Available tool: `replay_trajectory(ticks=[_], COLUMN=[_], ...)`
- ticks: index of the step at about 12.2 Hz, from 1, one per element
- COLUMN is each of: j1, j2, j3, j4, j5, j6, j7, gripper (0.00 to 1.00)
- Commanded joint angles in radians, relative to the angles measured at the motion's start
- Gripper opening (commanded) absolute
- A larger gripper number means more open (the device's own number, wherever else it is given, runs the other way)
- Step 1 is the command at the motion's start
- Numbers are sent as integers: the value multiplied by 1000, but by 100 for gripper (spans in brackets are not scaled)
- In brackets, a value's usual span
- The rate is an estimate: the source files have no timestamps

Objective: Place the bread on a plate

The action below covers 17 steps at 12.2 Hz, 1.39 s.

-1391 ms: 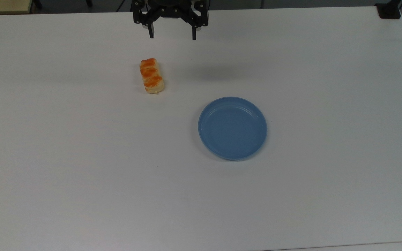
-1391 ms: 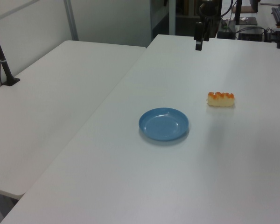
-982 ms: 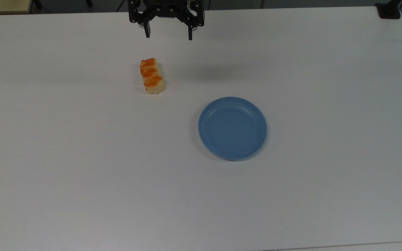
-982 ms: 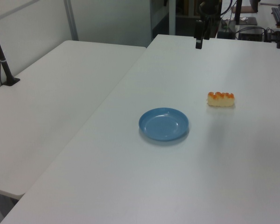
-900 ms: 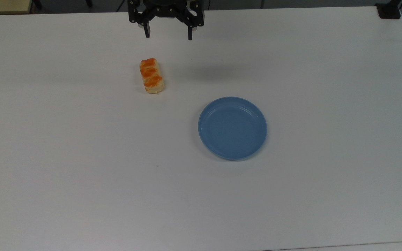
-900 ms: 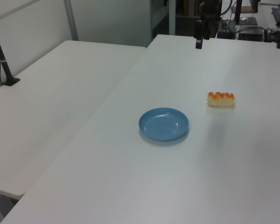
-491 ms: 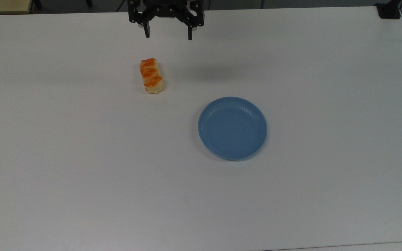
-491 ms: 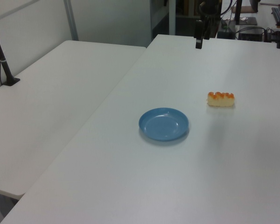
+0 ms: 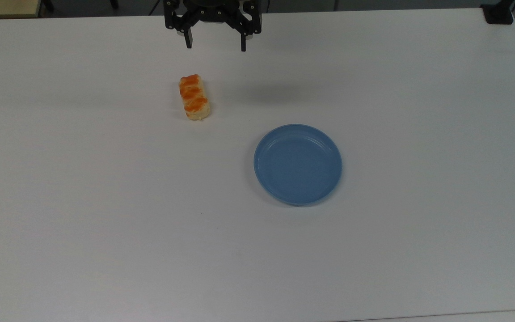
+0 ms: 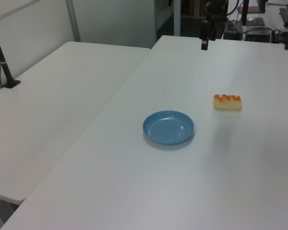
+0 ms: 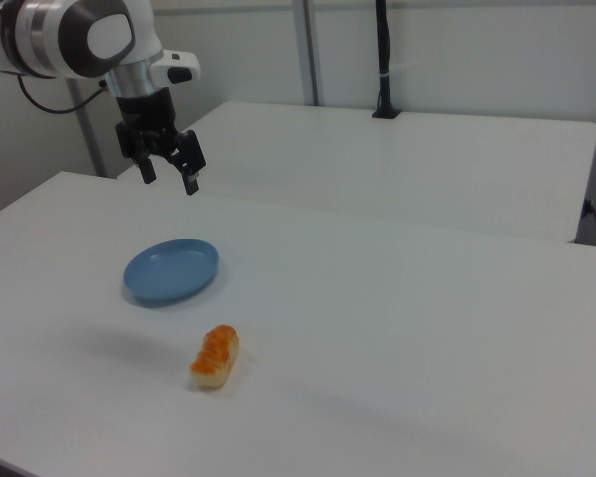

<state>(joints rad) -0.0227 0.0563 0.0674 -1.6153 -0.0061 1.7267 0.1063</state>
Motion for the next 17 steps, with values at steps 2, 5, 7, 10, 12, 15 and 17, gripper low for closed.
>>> replay_trajectory(ticks=[2, 5, 7, 10, 12, 15, 17], j1=[-5, -5, -5, -5, -3, -2, -2], j2=[-3, -3, -3, -3, -3, -3, -3], j3=[5, 5, 5, 5, 6, 6, -4], j4=[15, 14, 14, 14, 9, 8, 5], j5=[12, 12, 11, 8, 6, 6, 3], j6=[-32, -32, -32, -32, -33, -39, -41], j7=[-13, -14, -14, -28, -36, -59, -72], gripper=[100, 100, 100, 100, 100, 100, 100])
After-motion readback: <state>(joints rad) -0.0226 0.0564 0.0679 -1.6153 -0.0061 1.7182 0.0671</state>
